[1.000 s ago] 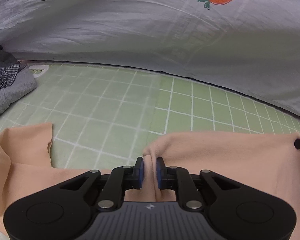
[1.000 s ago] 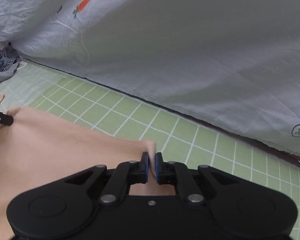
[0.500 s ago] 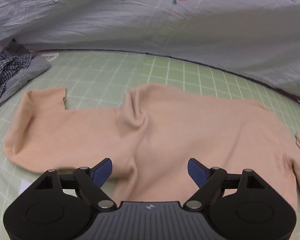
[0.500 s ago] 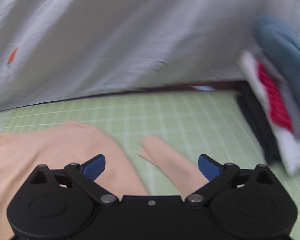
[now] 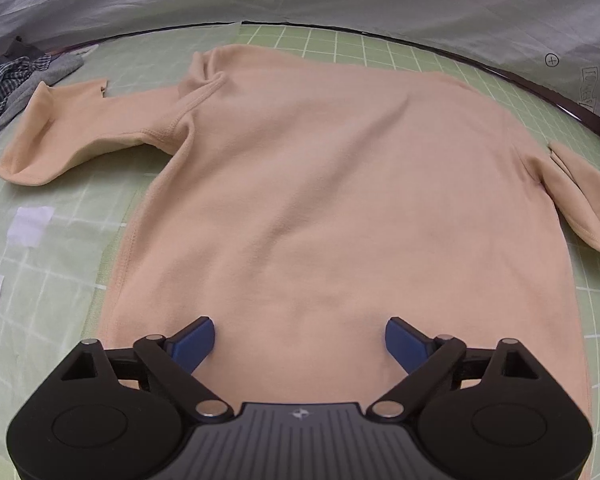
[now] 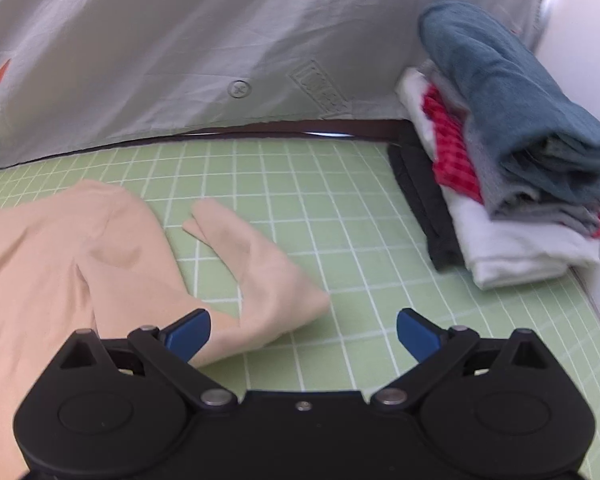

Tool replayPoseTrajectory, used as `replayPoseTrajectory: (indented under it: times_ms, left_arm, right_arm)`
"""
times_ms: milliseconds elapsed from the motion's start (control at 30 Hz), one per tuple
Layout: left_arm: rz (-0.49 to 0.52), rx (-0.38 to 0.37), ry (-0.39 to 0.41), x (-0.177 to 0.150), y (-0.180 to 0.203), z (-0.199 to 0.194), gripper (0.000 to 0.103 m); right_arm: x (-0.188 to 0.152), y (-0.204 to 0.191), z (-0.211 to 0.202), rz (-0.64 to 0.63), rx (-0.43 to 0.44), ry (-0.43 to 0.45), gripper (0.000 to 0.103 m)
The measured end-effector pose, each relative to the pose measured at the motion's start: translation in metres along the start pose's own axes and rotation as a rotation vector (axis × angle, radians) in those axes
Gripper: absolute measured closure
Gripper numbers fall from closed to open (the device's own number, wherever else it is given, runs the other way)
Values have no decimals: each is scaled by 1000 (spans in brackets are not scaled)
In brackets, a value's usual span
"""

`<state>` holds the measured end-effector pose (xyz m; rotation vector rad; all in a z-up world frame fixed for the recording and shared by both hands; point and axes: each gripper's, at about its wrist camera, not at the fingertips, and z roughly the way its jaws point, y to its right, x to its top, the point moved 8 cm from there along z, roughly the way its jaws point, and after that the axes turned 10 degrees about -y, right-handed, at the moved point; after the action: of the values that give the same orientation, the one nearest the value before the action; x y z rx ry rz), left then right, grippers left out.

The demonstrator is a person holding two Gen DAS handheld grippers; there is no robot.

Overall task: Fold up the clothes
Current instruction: 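Pull the hem with both tools to spread the shirt flat, then release, then grasp the sleeve cuff with the right tool and lift it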

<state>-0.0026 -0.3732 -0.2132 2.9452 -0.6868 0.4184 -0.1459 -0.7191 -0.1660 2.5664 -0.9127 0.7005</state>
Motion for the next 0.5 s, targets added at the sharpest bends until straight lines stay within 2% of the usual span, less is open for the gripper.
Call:
replayPoseTrajectory:
  times_ms: [133,200,267,333,400,433,500]
  left_arm:
    - [14,28,-28,4,4,5,1]
    - [12,30,-36,6,4,7,0]
    - [14,30,-43,6,4,8,0]
    - [16,30,-45,6,4,7,0]
    - [14,30,-43,6,4,7,0]
    - [15,30,-44,6,4,7,0]
    - [13,31,-48,7,4,8,0]
  right_arm:
    - [13,-8,27,-27,46,-30,5]
    - [19,-13,36,-32,70,-37,16]
    - [21,-18,43,-29,116,-55,31]
    - [23,-23,48,-32,142,-66,39]
    - [23,-26,50,-42,141,-70,67]
    - [22,-25,51,-37,134,-72,93]
    - [21,-21,43,-6,139,-41,97]
